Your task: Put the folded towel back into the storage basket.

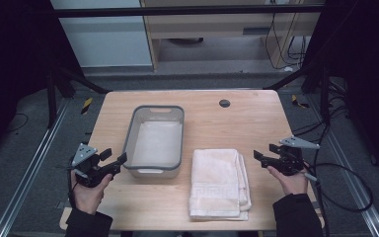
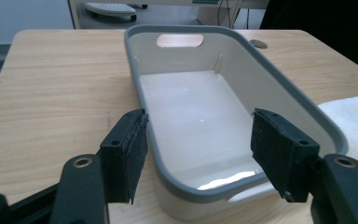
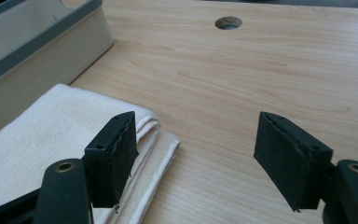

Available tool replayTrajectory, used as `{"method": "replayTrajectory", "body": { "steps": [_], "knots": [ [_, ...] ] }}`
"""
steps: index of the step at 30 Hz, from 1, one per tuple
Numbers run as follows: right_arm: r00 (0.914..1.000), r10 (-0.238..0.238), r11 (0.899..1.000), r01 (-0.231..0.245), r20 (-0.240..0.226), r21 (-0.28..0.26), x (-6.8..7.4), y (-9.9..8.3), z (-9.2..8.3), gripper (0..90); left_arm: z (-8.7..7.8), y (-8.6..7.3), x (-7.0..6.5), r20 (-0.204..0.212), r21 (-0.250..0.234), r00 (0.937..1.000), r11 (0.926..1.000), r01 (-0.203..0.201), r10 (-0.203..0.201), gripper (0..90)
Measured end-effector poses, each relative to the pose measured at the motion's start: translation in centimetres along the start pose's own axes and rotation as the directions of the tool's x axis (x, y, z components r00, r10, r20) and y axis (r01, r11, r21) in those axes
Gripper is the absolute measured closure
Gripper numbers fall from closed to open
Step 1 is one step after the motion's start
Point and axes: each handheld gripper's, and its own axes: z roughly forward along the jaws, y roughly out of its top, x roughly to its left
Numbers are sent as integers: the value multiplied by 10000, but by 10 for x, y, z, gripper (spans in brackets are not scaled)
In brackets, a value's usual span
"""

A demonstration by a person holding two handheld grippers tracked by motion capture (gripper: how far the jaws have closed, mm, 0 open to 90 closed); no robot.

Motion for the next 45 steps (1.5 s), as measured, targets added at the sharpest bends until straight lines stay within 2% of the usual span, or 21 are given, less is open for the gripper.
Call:
{"method": "replayTrajectory", "body": {
  "steps": [4,5,6,7,10,19,23,27,36,45],
  "knots": [
    [9999,14,10000,-15,-99,-59,4,4,2,296,4,3,-16,296,-24,9994,9998,-187,188,356],
    [9999,4,10000,-5,-101,-71,5,5,2,296,4,3,-16,296,-24,9994,9998,-187,188,356],
    [9999,-10,10000,9,-119,-79,5,6,2,296,5,4,-22,411,-19,9989,9997,-243,244,356],
    [9999,-10,10000,9,-119,-79,5,6,2,296,5,4,-22,411,-19,9989,9997,-243,244,357],
    [9998,41,9999,-43,-175,-113,8,7,4,295,9,5,-35,645,-12,9970,9991,-419,419,358],
    [9994,-83,9998,78,-328,-167,13,10,4,283,20,5,-60,1035,114,9913,9964,-835,819,358],
    [9987,-25,9998,16,-515,-173,14,11,6,276,24,4,-68,1148,169,9891,9953,-952,927,357],
    [9985,-22,9999,16,-555,-123,16,10,8,267,29,3,-78,1331,214,9856,9939,-1079,1041,356],
    [9978,-124,9999,120,-646,-65,18,9,12,243,38,1,-94,1624,332,9786,9905,-1335,1265,347],
    [9965,-221,9994,242,-811,243,23,6,19,221,45,-5,-110,1847,501,9722,9865,-1559,1442,348]
  ]
}}
